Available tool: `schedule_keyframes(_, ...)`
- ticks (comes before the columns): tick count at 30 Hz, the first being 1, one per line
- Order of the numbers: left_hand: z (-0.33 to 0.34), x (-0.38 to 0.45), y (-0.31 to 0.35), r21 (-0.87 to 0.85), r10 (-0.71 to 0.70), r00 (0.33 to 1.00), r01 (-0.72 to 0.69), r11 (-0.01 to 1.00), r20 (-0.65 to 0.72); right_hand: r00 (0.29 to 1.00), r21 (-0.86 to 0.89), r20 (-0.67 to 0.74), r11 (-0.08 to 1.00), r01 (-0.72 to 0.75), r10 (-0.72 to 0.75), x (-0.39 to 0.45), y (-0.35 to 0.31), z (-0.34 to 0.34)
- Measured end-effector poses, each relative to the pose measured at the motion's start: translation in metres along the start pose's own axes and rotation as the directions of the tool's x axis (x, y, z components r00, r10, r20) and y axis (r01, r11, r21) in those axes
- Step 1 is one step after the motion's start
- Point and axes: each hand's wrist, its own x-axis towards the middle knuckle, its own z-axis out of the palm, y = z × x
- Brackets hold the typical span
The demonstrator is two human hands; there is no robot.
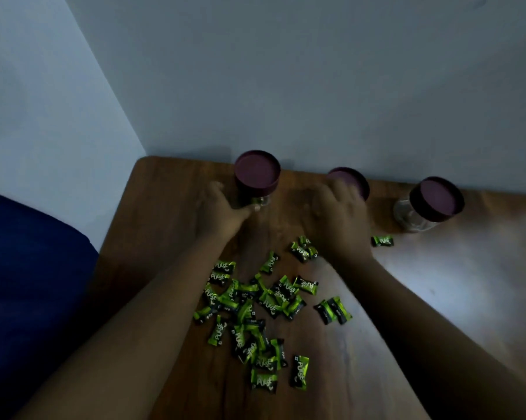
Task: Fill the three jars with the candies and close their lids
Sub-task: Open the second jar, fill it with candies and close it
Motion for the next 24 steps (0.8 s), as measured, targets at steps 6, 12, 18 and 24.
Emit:
schedule_keyframes(6,0.003,-0.076,0.007,0.058,0.176,0.974,-0.186,0.981,0.145,0.818,-0.141,0.397,0.908,-0.395,0.417,0.045,0.047,-0.005)
schedule_keyframes(12,0.007,-0.102,0.039,0.144,0.354,0.888,-0.407,0.902,0.292,0.897,0.167,0.369,0.932,-0.32,0.242,0.017,0.027,-0.025)
schedule_keyframes(18,-0.005,-0.12,0.059,0.36,0.409,0.864,-0.497,0.79,0.294,0.684,0.388,0.715,0.731,-0.561,0.146,-0.032,0.006,-0.054)
schedule_keyframes(24,-0.026,-0.141,0.039,0.23,0.208,0.748,-0.436,0.87,0.63,0.599,0.528,0.767,0.758,-0.384,-0.231,-0.065,0.014,-0.075)
